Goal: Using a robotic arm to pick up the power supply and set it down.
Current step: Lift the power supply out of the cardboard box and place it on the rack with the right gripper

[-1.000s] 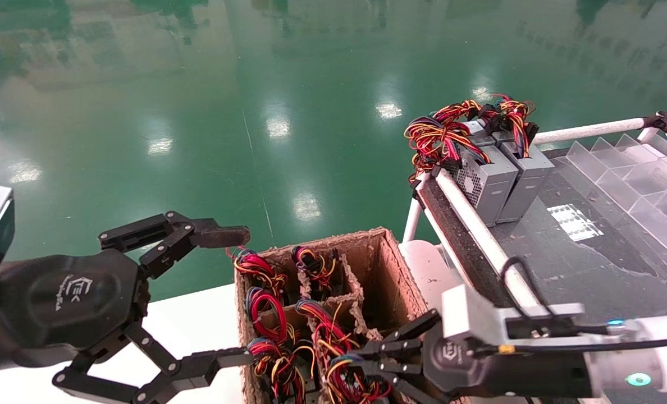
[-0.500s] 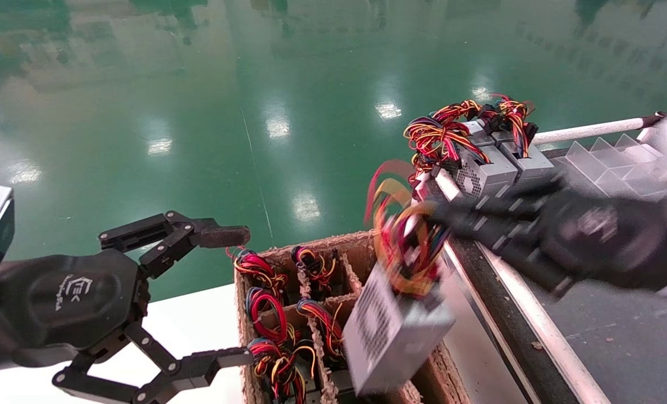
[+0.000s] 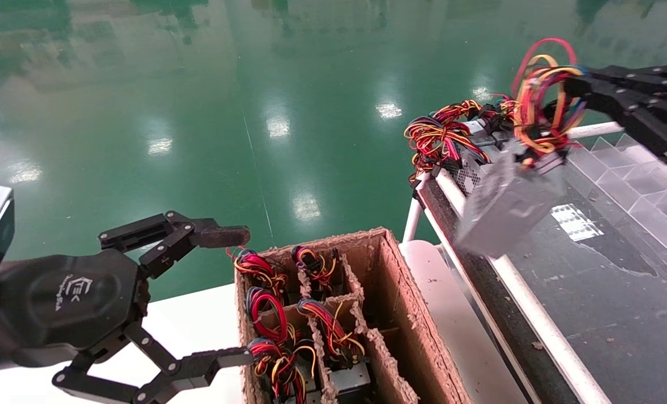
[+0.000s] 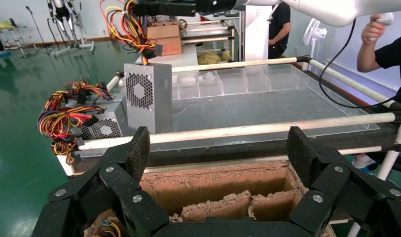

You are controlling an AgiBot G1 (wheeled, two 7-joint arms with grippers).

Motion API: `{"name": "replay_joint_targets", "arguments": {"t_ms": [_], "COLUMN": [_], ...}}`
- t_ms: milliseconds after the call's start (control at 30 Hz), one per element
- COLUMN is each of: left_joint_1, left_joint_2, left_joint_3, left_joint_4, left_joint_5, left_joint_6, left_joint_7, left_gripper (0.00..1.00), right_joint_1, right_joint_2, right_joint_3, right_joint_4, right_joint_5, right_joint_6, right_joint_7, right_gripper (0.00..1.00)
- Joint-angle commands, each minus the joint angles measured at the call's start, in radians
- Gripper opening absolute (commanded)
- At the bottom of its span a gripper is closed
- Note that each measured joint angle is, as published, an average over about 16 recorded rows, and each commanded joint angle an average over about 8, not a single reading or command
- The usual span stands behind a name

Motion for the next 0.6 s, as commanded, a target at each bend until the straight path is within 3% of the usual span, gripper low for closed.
{"name": "replay_joint_targets", "arguments": {"t_ms": [33, 600], "left_joint_1": [0.0, 0.0], "left_joint_2": [0.0, 0.0], "left_joint_3": [0.0, 0.0], "left_joint_4": [0.0, 0.0], "left_joint_5": [0.0, 0.0], "left_joint_6": [0.0, 0.0], "left_joint_7": [0.0, 0.0], "left_gripper": [1.0, 1.0], "right_joint_1": [0.023, 0.118], "right_joint_2": [0.005, -0.022], "right_joint_3": [-0.003, -0.071], "right_joint_4": [-0.046, -0.376], "right_joint_5": [-0.027, -0.174], "right_joint_6": [0.02, -0.01], "right_joint_7": [-0.023, -0.205], "right_gripper": [0.0, 0.0]}}
